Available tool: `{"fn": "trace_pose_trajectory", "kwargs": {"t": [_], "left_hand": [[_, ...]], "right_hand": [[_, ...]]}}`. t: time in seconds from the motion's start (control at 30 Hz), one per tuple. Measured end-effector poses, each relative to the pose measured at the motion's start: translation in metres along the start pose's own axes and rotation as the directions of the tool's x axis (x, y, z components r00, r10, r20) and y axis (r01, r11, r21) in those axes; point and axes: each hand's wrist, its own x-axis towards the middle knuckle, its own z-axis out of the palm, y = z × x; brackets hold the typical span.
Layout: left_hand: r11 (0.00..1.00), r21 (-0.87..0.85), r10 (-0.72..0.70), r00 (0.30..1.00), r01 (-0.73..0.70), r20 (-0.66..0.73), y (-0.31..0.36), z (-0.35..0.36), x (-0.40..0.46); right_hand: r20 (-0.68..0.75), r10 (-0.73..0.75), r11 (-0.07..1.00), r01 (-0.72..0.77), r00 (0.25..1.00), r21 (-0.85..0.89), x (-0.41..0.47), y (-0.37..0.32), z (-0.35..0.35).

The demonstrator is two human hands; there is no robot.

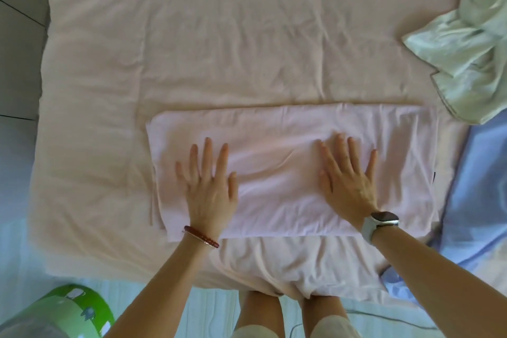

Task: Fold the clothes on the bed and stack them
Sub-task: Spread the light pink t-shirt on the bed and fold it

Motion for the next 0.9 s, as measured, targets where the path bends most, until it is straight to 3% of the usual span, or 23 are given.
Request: {"fn": "trace_pose_trajectory", "kwargs": {"t": [0.07, 0.13, 0.2, 0.3, 0.4, 0.5, 0.57, 0.6, 0.67, 0.7, 0.77, 0.9], "left_hand": [[0.967, 0.016, 0.249, 0.961, -0.253, 0.118, 0.032, 0.009, 0.010], [0.950, 0.047, 0.292, 0.932, -0.309, 0.214, 0.043, 0.020, 0.028], [0.977, 0.092, 0.164, 0.951, -0.194, 0.261, 0.031, 0.032, 0.050], [0.993, 0.116, -0.044, 0.978, 0.020, 0.203, -0.004, 0.039, 0.074], [0.990, 0.127, -0.093, 0.968, 0.065, 0.232, -0.010, 0.037, 0.082], [0.989, 0.095, -0.127, 0.979, 0.113, 0.159, 0.021, 0.030, 0.072], [0.998, 0.049, -0.031, 0.994, 0.026, 0.106, 0.052, 0.028, 0.055], [0.998, 0.027, 0.048, 0.992, -0.051, 0.113, 0.072, 0.027, 0.044], [0.975, -0.011, 0.219, 0.958, -0.221, 0.184, 0.115, 0.030, 0.019], [0.959, -0.019, 0.280, 0.932, -0.283, 0.233, 0.133, 0.033, 0.008], [0.947, -0.009, 0.308, 0.897, -0.322, 0.318, 0.154, 0.041, -0.003], [0.946, 0.060, 0.268, 0.874, -0.317, 0.404, 0.154, 0.060, -0.003]], "right_hand": [[-0.011, -0.092, 0.996, 0.091, 0.996, -0.007, 0.006, -0.006, 0.001], [-0.005, -0.062, 0.998, 0.062, 0.998, 0.007, 0.013, 0.005, 0.003], [0.002, 0.039, 0.999, -0.039, 0.999, 0.027, 0.015, 0.031, 0.005], [-0.026, 0.120, 0.993, -0.120, 0.992, -0.002, 0.010, 0.081, 0.011], [-0.033, 0.292, 0.954, -0.289, 0.956, 0.082, 0.009, 0.110, 0.013], [-0.067, 0.396, 0.888, -0.363, 0.916, 0.281, 0.007, 0.116, 0.011], [-0.130, 0.512, 0.788, -0.404, 0.849, 0.464, 0.002, 0.114, 0.006], [-0.107, 0.624, 0.680, -0.471, 0.774, 0.562, 0.000, 0.114, 0.003], [0.087, 0.781, 0.419, -0.622, 0.618, 0.662, -0.007, 0.119, -0.003], [0.197, 0.791, 0.326, -0.671, 0.580, 0.665, -0.011, 0.122, -0.007], [0.339, 0.741, 0.254, -0.709, 0.580, 0.658, -0.014, 0.129, -0.011], [0.416, 0.625, 0.235, -0.667, 0.661, 0.707, -0.014, 0.141, -0.018]]}}
